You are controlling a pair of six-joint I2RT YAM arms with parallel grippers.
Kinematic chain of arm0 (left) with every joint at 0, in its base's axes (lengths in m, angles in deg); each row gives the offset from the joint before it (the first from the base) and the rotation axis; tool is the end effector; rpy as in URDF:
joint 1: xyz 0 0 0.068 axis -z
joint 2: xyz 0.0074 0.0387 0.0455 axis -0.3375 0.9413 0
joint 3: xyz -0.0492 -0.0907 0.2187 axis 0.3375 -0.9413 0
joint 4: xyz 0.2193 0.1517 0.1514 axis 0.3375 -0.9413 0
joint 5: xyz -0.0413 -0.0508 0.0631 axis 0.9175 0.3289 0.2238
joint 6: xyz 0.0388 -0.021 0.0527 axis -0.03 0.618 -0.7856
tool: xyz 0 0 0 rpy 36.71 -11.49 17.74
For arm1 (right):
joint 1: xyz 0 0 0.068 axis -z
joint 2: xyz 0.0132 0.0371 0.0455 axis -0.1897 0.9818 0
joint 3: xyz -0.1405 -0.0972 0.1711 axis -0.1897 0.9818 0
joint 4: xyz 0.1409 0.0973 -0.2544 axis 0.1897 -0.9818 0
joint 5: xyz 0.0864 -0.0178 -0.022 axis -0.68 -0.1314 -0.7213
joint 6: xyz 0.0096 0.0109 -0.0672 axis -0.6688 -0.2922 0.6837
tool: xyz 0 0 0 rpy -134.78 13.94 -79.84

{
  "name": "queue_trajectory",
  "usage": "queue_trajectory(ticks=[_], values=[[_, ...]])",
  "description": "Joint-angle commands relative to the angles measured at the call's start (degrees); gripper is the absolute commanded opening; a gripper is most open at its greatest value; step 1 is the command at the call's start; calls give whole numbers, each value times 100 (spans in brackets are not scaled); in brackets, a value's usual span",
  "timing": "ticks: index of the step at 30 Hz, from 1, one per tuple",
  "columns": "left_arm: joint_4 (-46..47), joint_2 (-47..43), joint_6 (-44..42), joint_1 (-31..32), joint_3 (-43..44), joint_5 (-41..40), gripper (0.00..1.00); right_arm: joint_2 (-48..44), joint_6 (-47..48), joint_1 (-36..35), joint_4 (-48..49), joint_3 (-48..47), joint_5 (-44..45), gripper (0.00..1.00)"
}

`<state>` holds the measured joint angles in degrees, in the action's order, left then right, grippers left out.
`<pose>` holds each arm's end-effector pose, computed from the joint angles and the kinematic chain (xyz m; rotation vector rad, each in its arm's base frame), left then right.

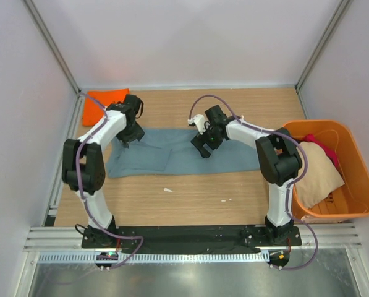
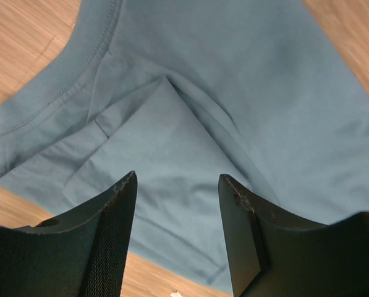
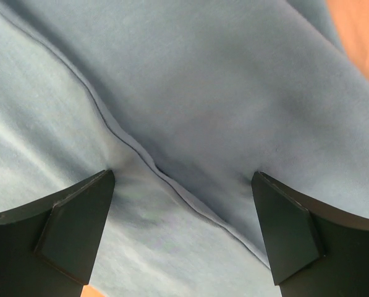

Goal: Fold and stack the t-shirts
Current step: Fold the tshirt

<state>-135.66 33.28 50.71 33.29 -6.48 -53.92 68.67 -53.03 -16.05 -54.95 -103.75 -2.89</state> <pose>0.4014 -0.0795 0.1691 -0.9807 2.5349 0.1220 0.3992 0.2164 0.0883 -1.2592 2.3555 0.2860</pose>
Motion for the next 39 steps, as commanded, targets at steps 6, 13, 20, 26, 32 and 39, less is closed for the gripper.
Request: queue_trajectory(ticks=[6,13,20,26,32,39], values=[[-545,439,346,304,314,-259,57,-1243,-2071,-299,-299,2010,832,100],[-290,717,577,507,119,-145,58,-1947,-3222,-782,-95,2548,1148,100],[-167,1852,278,604,909,-329,57,-1956,-4102,-905,-245,2434,1719,100],[-659,3054,-91,937,2675,-637,57,-2422,-4462,-914,-104,2715,1966,100],[-774,4137,-556,999,4626,-303,52,-2712,-4726,-932,27,2944,1904,100],[525,4780,-1611,947,5455,513,52,-2151,-4955,-1063,466,2875,1563,100]])
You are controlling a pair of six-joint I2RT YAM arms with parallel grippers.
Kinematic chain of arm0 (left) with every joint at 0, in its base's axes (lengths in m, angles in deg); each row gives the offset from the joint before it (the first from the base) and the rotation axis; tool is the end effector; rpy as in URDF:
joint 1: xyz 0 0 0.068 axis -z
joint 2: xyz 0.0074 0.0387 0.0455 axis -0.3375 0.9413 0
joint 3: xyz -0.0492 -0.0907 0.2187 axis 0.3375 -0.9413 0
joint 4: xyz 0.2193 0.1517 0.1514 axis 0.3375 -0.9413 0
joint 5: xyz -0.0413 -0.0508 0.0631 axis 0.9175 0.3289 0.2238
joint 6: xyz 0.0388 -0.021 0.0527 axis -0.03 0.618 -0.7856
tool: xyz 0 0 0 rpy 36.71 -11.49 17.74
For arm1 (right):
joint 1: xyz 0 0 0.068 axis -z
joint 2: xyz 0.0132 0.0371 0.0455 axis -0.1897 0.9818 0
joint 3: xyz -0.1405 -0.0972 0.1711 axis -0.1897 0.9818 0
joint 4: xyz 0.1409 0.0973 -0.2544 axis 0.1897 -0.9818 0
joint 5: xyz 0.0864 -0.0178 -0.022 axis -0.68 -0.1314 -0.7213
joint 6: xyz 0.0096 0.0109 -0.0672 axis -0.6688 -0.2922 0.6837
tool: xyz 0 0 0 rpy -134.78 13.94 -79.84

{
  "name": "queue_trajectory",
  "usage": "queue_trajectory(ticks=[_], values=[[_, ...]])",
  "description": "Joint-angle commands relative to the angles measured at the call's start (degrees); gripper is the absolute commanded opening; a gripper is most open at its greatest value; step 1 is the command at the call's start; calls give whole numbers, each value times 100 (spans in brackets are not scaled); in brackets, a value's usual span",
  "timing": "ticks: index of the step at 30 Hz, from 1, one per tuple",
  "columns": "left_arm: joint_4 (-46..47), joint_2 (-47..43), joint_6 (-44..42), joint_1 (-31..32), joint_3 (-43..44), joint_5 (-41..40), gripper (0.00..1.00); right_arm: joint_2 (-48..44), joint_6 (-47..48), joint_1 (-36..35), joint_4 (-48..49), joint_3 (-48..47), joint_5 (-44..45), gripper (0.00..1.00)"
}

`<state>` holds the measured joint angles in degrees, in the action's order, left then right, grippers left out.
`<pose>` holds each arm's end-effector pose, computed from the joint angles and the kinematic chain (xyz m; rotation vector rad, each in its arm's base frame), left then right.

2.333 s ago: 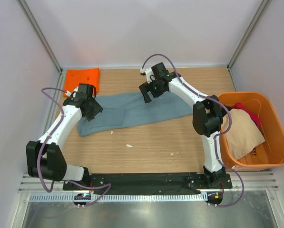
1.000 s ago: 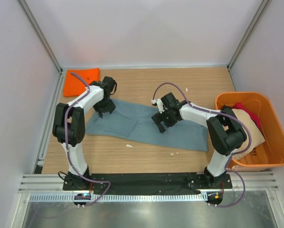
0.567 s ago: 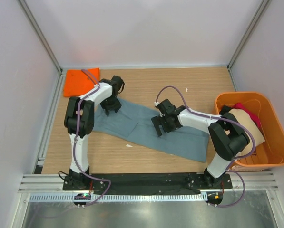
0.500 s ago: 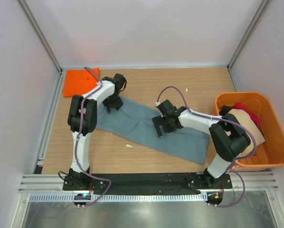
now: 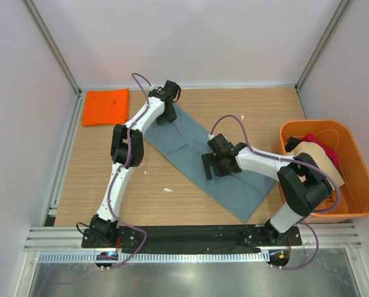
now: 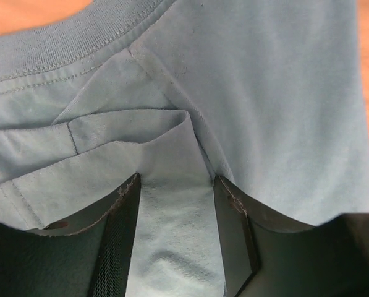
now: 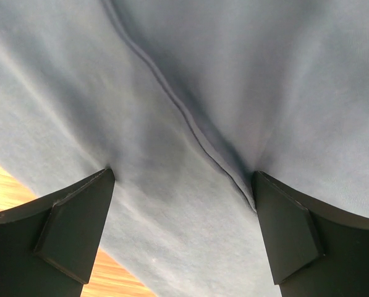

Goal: Fold and stack the t-shirts
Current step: Fold the tshirt

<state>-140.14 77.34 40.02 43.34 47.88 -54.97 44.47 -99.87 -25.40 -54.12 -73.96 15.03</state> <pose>0.5253 -0.2102 0.1253 -0.5174 2.5760 0.0667 0.2751 0.1955 0.0807 -0.3560 2.7376 0.1259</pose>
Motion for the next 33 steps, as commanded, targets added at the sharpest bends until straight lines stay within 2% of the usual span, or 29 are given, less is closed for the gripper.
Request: queue_trajectory(ticks=[1,4,10,15,21,24,28,31,33], values=[[1411,443,-578,-129,36,942,52,374,-315,-154,401,-184,-274,100],[2202,680,-596,-304,150,1645,53,857,-499,-320,419,-605,-433,100],[3022,1279,-306,-665,863,2491,52,1613,-877,-804,665,-1274,-721,100],[3646,1314,-226,-815,828,2659,53,1834,-1746,-1235,910,-1380,-916,100],[3806,1323,-315,-850,784,2931,54,2018,-2932,-1533,1289,-1379,-1250,100],[3788,1227,-473,-850,653,3019,54,2115,-3232,-1762,1342,-1494,-1260,100],[3744,622,-710,-868,143,3054,54,2002,-3558,-2018,1456,-1424,-944,100],[3604,208,-807,-946,-130,3229,55,1887,-3384,-2026,1492,-1528,-610,100],[3412,-301,-798,-1043,-236,3309,55,1930,-2857,-2018,1028,-2018,-171,100]])
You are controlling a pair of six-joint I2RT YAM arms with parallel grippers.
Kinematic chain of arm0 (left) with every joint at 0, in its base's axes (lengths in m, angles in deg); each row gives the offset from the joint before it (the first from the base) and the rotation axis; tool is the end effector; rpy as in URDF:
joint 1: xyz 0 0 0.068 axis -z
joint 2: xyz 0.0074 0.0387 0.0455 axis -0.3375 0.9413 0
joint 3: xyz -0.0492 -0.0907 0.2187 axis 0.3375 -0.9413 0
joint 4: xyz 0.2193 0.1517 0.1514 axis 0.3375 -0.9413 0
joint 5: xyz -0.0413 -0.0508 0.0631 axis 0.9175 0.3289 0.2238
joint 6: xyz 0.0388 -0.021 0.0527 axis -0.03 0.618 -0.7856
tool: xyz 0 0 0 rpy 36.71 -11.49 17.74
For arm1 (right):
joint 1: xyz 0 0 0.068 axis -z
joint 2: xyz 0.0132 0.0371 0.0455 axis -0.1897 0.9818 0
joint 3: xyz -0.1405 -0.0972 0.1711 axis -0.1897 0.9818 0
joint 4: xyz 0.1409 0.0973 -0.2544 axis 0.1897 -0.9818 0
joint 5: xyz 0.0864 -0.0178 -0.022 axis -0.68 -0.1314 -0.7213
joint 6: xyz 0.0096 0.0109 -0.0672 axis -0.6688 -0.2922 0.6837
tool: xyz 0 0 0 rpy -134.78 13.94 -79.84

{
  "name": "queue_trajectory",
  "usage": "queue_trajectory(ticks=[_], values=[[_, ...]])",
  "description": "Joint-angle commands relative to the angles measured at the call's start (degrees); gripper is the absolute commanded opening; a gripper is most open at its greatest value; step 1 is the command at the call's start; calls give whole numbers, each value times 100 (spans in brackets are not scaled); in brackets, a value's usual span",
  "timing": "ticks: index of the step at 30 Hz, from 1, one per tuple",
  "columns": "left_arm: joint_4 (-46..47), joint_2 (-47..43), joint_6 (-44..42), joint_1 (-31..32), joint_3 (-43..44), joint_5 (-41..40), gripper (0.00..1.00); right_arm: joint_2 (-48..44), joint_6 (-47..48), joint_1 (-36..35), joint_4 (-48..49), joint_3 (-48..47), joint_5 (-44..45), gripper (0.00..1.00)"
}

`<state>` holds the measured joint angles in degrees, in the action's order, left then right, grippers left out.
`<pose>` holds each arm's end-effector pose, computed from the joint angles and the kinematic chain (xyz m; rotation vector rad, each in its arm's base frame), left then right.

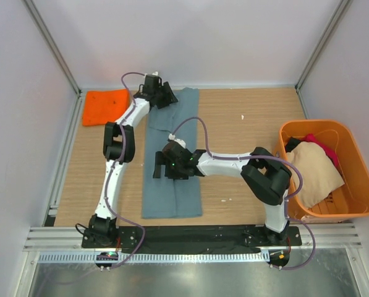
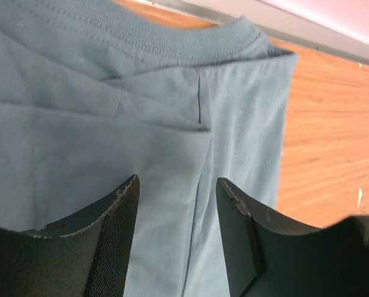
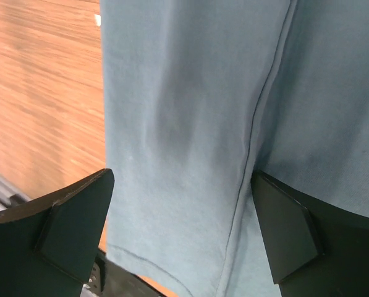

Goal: Fold and stack the t-shirts
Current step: Fold the tshirt

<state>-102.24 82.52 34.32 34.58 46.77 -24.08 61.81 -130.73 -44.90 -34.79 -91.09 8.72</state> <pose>0.6054 -0.1727 0.1169 -0.3058 2.2443 -0.7294 0.2481 0.3665 0.0887 -0.1084 2.6145 0.7864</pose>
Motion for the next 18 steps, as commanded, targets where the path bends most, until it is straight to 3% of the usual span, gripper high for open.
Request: queue_trajectory(ticks=[1,6,10,15,18], values=[[-441,-1004,-236,-202,-255,203,54,250,422,-77,-1115,-534,723,100],[-738,-2443,-332,-377,-660,308,55,75,1373,-77,-2373,-1589,1437,100],[-1171,-3534,-430,-386,-1036,387,55,-408,1646,-77,-2945,-1653,1727,100],[-1118,-5406,-404,-387,-3671,115,55,-1181,1691,-24,-3191,-810,2166,100],[-1563,-6242,-351,-343,-4970,194,53,-1566,1995,151,-3325,-266,1757,100]])
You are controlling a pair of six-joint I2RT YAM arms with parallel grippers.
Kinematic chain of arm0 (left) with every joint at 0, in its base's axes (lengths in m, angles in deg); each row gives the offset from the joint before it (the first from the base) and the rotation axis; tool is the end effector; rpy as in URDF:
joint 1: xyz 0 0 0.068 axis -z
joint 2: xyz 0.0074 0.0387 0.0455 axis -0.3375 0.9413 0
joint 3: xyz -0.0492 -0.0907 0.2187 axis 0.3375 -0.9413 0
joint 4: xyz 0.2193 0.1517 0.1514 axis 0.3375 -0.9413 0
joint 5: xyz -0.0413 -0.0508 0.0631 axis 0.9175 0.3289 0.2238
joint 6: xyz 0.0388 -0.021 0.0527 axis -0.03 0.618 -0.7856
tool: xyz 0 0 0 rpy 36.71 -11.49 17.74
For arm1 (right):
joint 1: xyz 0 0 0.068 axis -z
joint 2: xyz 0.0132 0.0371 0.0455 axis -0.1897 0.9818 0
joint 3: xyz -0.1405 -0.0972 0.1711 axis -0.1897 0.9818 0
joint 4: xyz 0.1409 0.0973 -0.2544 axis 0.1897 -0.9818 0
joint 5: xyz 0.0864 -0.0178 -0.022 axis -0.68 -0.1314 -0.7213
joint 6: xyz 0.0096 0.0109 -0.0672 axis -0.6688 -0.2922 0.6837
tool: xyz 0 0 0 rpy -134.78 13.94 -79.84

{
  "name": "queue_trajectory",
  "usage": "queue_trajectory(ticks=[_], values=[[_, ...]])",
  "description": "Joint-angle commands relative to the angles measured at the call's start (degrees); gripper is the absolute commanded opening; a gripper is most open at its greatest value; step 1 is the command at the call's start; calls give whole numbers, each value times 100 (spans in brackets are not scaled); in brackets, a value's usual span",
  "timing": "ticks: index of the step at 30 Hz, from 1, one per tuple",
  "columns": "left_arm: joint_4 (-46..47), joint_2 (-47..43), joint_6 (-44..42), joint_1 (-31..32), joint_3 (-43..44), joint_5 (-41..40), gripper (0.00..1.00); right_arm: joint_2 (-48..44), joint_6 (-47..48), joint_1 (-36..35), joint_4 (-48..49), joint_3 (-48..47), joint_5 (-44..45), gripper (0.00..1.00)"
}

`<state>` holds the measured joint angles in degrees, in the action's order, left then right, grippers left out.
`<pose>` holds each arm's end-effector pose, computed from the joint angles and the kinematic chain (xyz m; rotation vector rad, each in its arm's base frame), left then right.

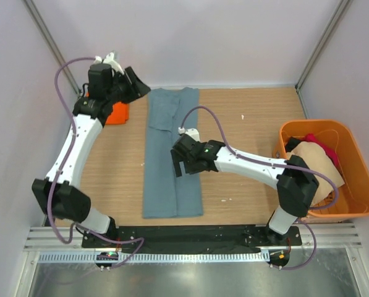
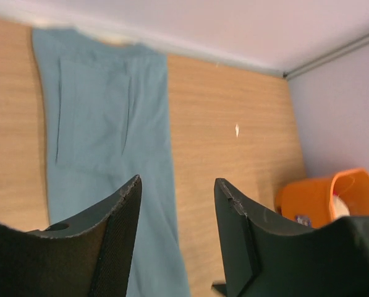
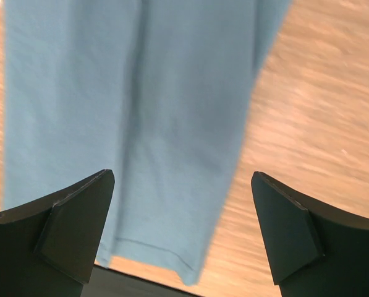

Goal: Fold and stack the t-shirts
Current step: Fold the tshirt

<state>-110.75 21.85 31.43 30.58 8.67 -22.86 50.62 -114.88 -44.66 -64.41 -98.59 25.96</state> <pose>0.4247 -0.0945 0.3879 -0.2392 1.9859 -0.7382 0.2449 0.3293 0.1787 -0.3508 2.5440 0.2210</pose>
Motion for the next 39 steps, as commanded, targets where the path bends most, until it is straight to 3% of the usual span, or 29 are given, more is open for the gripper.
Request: queue_trajectory(ticks=[1,3,4,7,8,11,12,14,15,18,26,39], values=[[-847,-524,-62,92,-1497,81,51,-650,500,171,-197,703,-179,100],[-1093,-930,-1,258,-2469,-16,50,-1098,387,373,217,1352,-460,100],[-1094,-1124,78,338,-2789,-16,50,-1509,395,591,410,1591,-1150,100],[-1085,-1862,385,689,-3878,-130,46,-2153,141,1531,982,2400,-2110,93],[-1085,-2142,508,908,-4091,-156,45,-2155,167,2021,1165,2524,-2306,88],[-1085,-2417,737,1496,-4479,-279,42,-1507,621,2473,1116,1932,-2774,80],[-1042,-2417,885,1638,-4523,-288,41,-1209,798,2544,993,1658,-2800,58],[-884,-2356,975,2111,-4515,-341,37,-464,966,2684,808,939,-2888,39],[-840,-2208,1044,2262,-4472,-359,36,-241,1010,2885,790,725,-2940,25],[-515,-1865,1185,2693,-4409,-324,31,673,967,3307,824,-57,-3668,10],[206,-854,1327,3053,-4550,186,24,2124,721,3494,1229,-1613,-4707,7],[41,-106,1405,3388,-4849,275,20,3039,605,3538,1572,-1852,-4735,3]])
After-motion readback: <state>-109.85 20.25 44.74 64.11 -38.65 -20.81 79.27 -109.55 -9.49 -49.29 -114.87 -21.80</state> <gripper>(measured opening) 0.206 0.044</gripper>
